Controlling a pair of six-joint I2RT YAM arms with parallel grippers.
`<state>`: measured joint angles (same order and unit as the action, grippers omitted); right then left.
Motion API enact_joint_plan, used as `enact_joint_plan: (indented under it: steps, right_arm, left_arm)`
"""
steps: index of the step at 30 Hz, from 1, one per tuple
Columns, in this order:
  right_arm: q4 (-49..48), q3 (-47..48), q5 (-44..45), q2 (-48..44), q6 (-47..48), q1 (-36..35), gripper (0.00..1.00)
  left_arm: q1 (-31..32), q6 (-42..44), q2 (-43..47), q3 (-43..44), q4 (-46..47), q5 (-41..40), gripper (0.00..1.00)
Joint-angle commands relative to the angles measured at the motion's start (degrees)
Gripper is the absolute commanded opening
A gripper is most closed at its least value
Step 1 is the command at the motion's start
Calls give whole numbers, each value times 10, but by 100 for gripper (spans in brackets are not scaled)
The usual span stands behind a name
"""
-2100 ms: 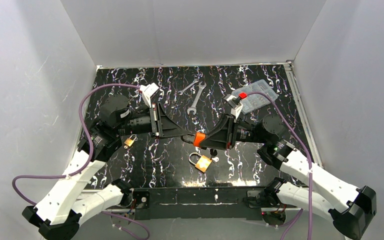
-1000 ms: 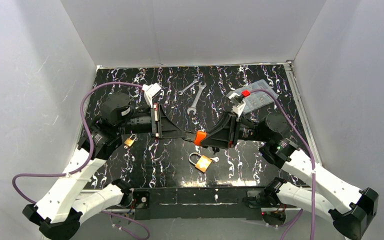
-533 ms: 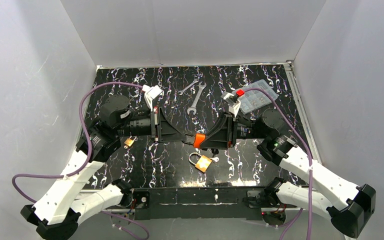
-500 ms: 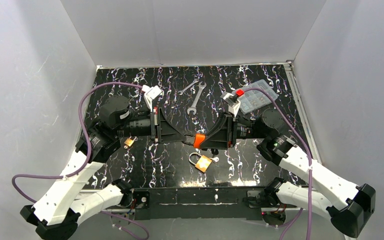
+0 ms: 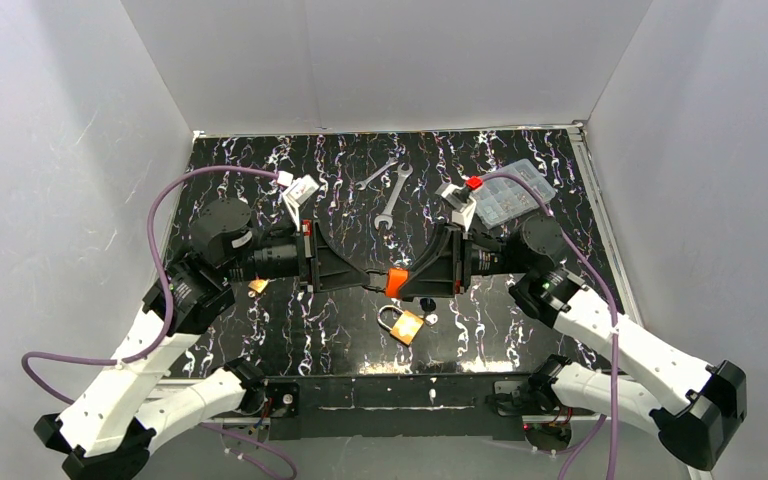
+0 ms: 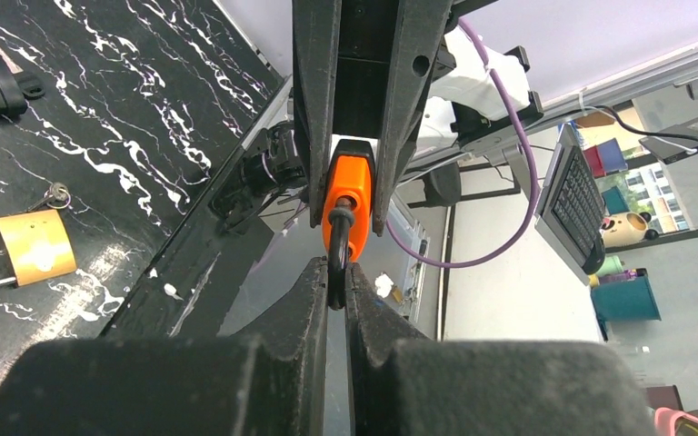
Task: Lock with the key
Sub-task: Lock the lock.
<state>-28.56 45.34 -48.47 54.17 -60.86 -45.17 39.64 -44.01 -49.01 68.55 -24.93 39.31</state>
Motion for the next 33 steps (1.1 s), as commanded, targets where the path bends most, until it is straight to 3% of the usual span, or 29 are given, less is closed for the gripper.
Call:
enact_joint_plan:
  steps: [1,33]
  right_arm:
    - [-56,49,-4,6,-15,-2,1]
    - [53,123,19,59,35,-23,1]
  left_arm:
    - [12,13,-4,19,-8,1,0]
    - [101,-5,-26,-8,-8,-74,0]
